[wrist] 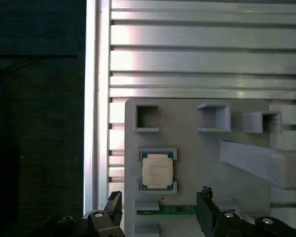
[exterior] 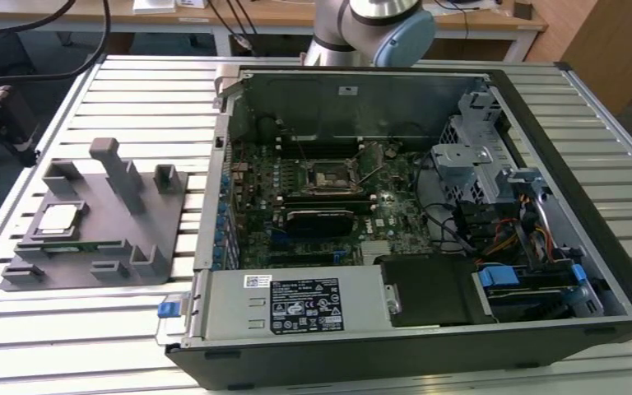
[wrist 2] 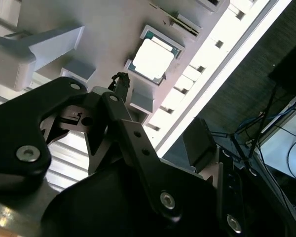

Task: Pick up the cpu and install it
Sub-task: 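Pick up the cpu and move it towards the insertion slot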

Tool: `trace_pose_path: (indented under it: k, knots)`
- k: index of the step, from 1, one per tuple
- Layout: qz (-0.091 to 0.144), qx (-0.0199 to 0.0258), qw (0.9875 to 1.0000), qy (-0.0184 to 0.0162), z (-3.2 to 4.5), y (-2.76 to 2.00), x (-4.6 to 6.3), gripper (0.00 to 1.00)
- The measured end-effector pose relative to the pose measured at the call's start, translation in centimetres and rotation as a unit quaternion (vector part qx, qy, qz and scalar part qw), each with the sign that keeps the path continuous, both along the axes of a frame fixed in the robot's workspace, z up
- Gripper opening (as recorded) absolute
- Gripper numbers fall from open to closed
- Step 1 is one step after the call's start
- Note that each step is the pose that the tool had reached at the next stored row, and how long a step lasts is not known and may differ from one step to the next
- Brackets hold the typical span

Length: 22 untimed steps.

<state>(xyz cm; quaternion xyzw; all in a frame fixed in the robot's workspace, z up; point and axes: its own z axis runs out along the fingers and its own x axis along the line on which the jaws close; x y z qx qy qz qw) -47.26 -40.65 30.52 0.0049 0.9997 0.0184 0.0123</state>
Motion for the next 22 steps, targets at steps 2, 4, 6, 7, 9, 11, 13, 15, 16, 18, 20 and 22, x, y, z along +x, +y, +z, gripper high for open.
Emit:
trace_pose_path:
  k: [2,4,6,7,9,11,13,15,16,18,20,22]
  knots:
    - [0.0,0.0,1.0,0.0,-0.36,-0.09,0.0,0.71]
    - [0.0,0.0,1.0,0.0,-0.73,-0.12,0.1,0.71]
    - [0.0,0.0,1.0,0.0001,-1.09,-0.13,0.3,0.71]
    - [0.0,0.0,1.0,0.0,-1.27,-0.13,0.4,0.71]
    - [0.0,0.0,1.0,0.0,-1.64,-0.13,0.6,0.71]
    - [0.0,0.0,1.0,0.0,-2.0,-0.13,0.8,0.71]
    - [0.0,0.0,1.0,0.0001,-2.36,-0.13,1.0,0.71]
    - [0.0,0.0,1.0,-0.0001,-2.74,-0.13,1.2,0.71]
    - [0.0,0.0,1.0,-0.0001,-2.92,-0.13,1.3,0.71]
    - [0.0,0.0,1.0,0.0,-3.27,-0.14,1.3,0.71]
    - [0.0,0.0,1.0,0.0,-3.65,-0.17,1.3,0.71]
    - [0.0,0.0,1.0,0.0,-4.01,-0.21,1.3,0.71]
